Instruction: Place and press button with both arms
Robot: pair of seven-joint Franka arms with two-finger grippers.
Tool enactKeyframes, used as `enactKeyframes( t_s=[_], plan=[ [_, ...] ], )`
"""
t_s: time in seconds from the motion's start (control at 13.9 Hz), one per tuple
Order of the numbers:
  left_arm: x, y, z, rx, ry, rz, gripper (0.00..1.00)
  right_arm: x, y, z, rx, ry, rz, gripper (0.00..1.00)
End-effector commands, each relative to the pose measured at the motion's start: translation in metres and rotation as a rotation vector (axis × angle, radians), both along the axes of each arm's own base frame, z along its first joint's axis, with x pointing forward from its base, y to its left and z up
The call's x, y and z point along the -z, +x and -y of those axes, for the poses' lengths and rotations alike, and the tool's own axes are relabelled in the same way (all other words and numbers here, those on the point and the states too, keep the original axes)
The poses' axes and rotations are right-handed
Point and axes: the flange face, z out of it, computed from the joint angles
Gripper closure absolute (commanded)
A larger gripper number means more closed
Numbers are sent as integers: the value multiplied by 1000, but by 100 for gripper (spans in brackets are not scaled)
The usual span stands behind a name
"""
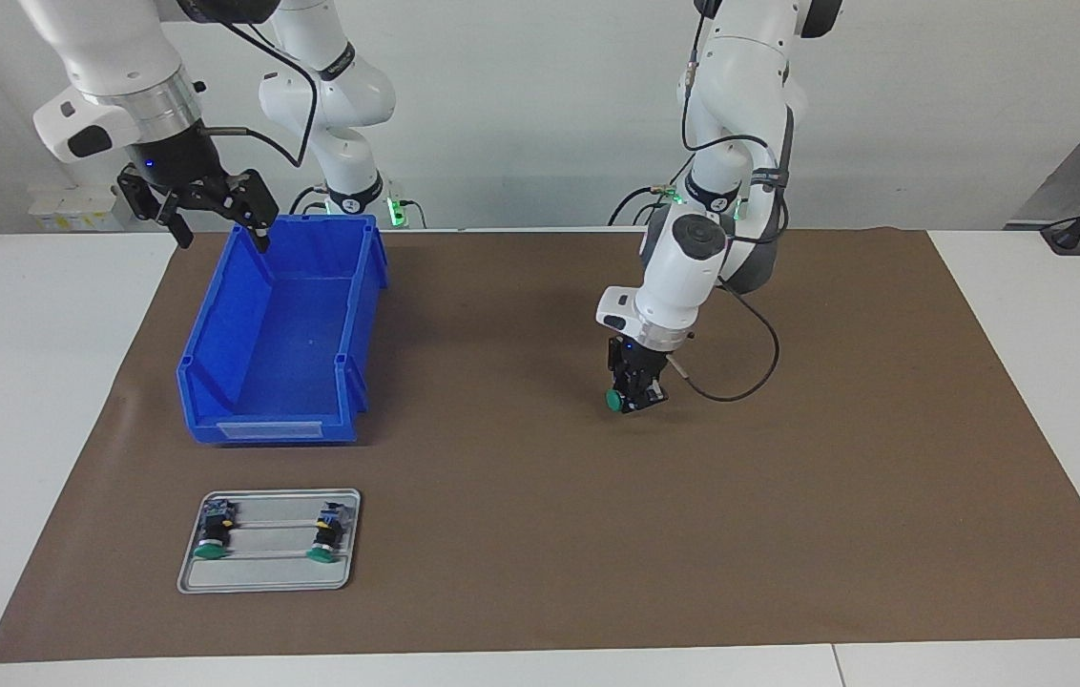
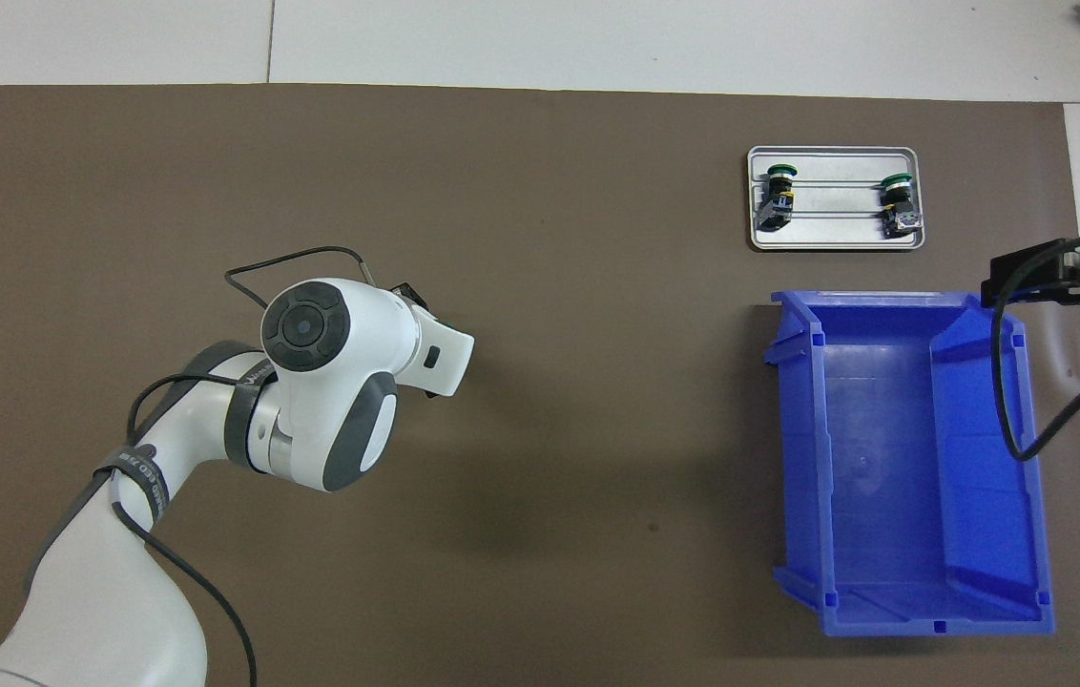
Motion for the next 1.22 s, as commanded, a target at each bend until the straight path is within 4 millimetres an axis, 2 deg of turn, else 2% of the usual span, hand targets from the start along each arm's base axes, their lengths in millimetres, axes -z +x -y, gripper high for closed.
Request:
enactKeyframes(
  t_s=[0.0, 0.22, 0.36, 0.65, 0.93, 1.08, 1.15],
  plan=[
    [-29, 16, -21, -49, -43, -23, 75, 0, -2, 1, -19, 23, -9, 0],
    [-60, 39, -54, -58, -121, -113, 75, 0, -2, 0, -19, 25, -9, 0],
    [-77, 51, -86, -41, -161, -155, 74, 0, -2, 1, -19, 23, -9, 0],
    [-98, 62, -169, -10, -302, -193, 72, 0, -2, 1, -19, 23, -9, 0],
    [-99, 51, -257, 35, -443, -192, 72, 0, -2, 0, -19, 25, -9, 0],
    [-91, 33, -298, 48, -569, -119, 70, 0, -2, 1, -19, 23, -9, 0],
    [-83, 20, -311, 60, -617, -84, 70, 0, -2, 1, -19, 23, -9, 0]
  ],
)
